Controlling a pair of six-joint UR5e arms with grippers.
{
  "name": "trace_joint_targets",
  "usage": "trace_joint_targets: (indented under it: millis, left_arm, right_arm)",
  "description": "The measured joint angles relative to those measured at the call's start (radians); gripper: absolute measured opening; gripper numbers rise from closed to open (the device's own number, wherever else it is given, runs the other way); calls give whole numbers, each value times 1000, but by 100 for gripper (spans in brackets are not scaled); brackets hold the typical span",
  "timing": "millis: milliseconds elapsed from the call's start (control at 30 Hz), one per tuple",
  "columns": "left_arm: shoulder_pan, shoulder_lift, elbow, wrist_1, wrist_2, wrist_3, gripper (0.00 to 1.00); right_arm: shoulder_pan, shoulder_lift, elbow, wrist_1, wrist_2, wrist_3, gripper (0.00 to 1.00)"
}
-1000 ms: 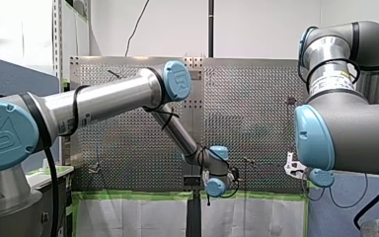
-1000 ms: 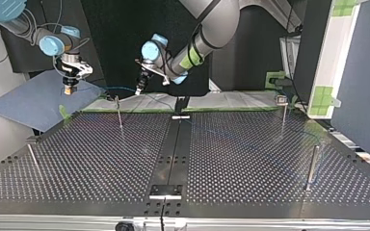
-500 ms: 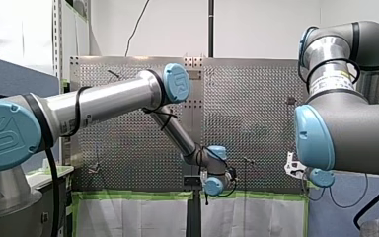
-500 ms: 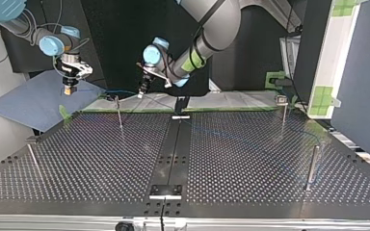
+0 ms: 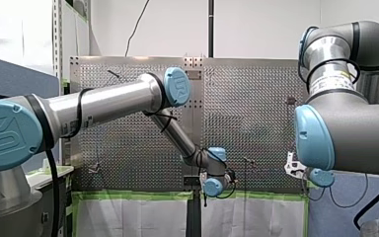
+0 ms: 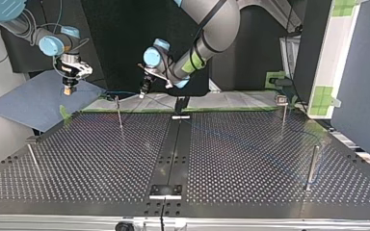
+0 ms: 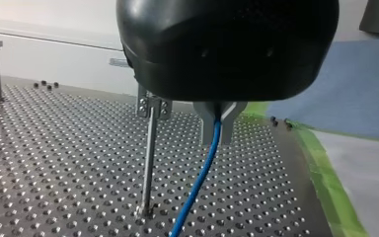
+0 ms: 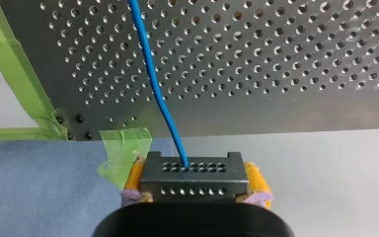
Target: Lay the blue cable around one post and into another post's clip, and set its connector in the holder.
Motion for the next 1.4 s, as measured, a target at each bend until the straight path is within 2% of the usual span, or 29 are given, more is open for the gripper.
trace_joint_targets:
  millis: [267, 467, 600, 800, 1167, 1400]
  left_arm:
    - [-22, 2, -17, -9, -4, 66, 0]
    - [-28, 4, -2, -17, -5, 119, 0]
    - [-31, 6, 4, -20, -5, 135, 0]
    - [-27, 7, 14, -21, -5, 129, 0]
    - [-16, 7, 40, -21, 5, 65, 0]
    - [-9, 7, 45, -23, 7, 47, 0]
  right_arm:
    - [0, 0, 0, 0, 0, 0, 0]
    - [0, 0, 0, -1, 0, 0, 0]
    - [0, 0, 0, -2, 0, 0, 0]
    - [0, 0, 0, -3, -1, 0, 0]
    - [0, 0, -4, -4, -8, 0, 0]
    - [1, 0, -5, -3, -9, 0, 0]
